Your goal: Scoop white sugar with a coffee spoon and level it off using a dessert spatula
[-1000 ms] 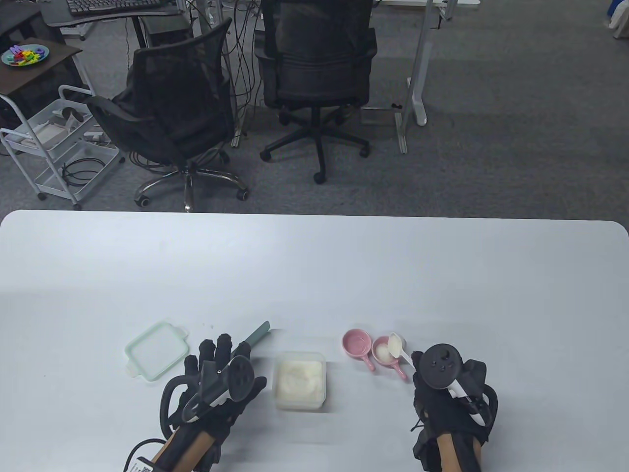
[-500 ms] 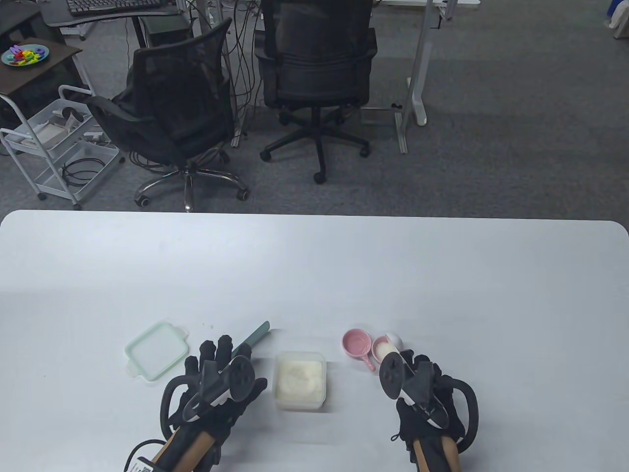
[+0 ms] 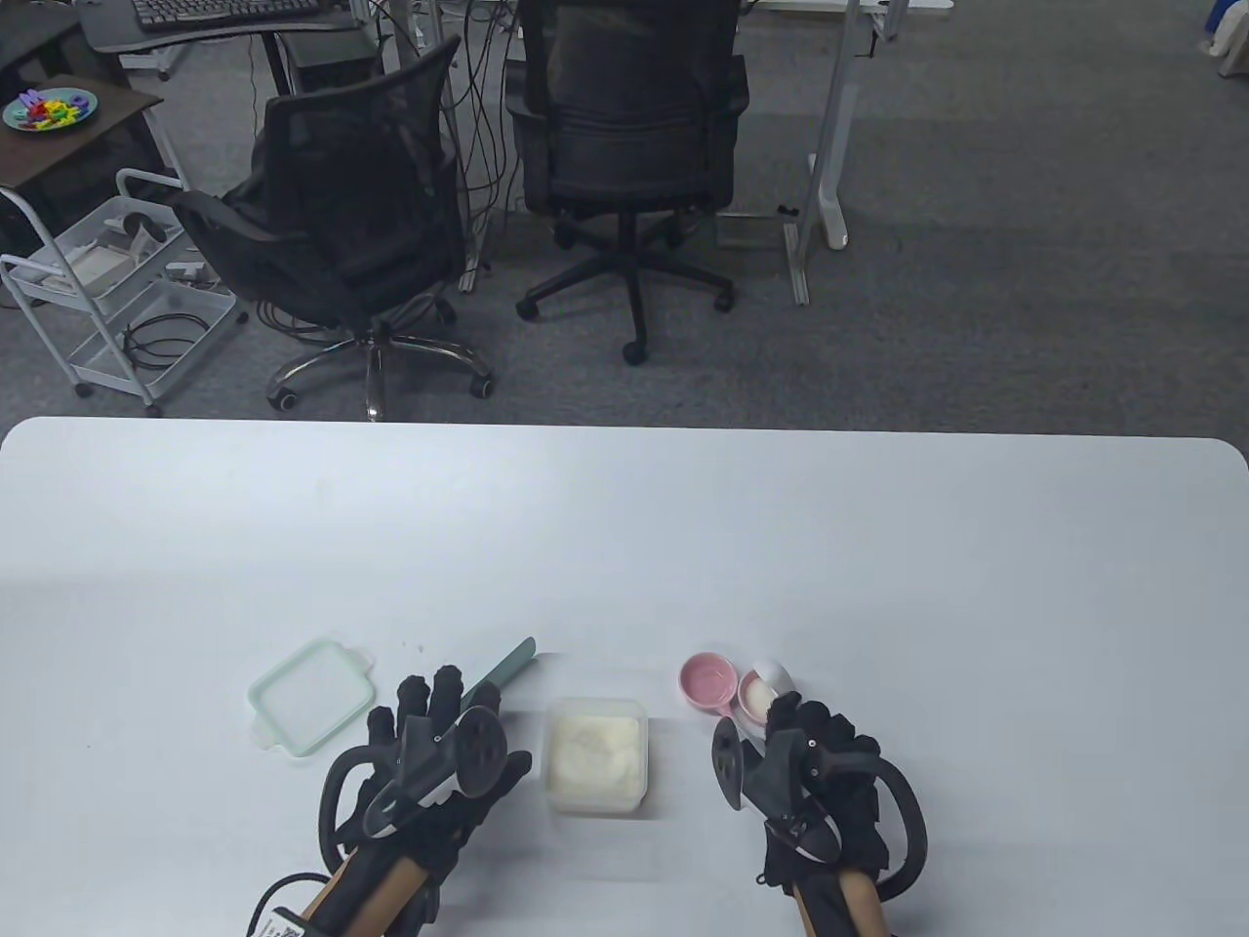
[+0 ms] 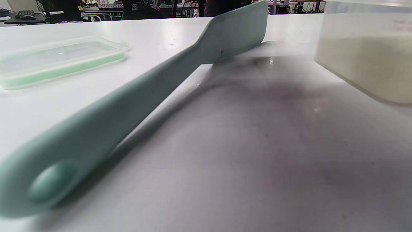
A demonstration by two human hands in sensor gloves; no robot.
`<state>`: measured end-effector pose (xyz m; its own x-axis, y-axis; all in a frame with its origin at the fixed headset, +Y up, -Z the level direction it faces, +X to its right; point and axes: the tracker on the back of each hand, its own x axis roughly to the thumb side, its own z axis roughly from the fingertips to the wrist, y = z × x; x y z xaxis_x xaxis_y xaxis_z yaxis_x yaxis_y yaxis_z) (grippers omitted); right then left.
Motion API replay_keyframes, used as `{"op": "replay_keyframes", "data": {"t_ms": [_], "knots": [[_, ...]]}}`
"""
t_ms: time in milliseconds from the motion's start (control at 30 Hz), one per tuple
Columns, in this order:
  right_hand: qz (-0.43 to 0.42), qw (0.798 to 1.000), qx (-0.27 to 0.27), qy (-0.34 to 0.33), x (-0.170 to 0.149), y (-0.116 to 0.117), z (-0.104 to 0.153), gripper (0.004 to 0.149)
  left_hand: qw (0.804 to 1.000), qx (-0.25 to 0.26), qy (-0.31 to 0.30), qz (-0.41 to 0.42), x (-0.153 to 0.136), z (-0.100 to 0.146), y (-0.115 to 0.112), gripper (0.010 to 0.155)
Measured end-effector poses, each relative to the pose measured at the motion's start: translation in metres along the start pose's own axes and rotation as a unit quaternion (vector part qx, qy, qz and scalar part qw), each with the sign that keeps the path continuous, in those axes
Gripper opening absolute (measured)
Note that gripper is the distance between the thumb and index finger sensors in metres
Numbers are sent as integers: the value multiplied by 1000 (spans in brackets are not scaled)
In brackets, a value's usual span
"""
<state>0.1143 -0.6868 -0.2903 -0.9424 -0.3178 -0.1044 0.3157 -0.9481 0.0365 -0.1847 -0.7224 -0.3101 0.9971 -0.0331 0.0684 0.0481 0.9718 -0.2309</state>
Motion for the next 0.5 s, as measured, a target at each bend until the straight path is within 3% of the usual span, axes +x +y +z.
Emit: {"op": "replay_keyframes", "data": {"t_ms": [333,500], "knots": [[15,1000,-10,1,4,-1,1,51,1000,1,-1,2,0,0,0,82],[-46,999,-12,-10,-2,-1,1,52,1000,1,-1,2,0,0,-1,82]]}}
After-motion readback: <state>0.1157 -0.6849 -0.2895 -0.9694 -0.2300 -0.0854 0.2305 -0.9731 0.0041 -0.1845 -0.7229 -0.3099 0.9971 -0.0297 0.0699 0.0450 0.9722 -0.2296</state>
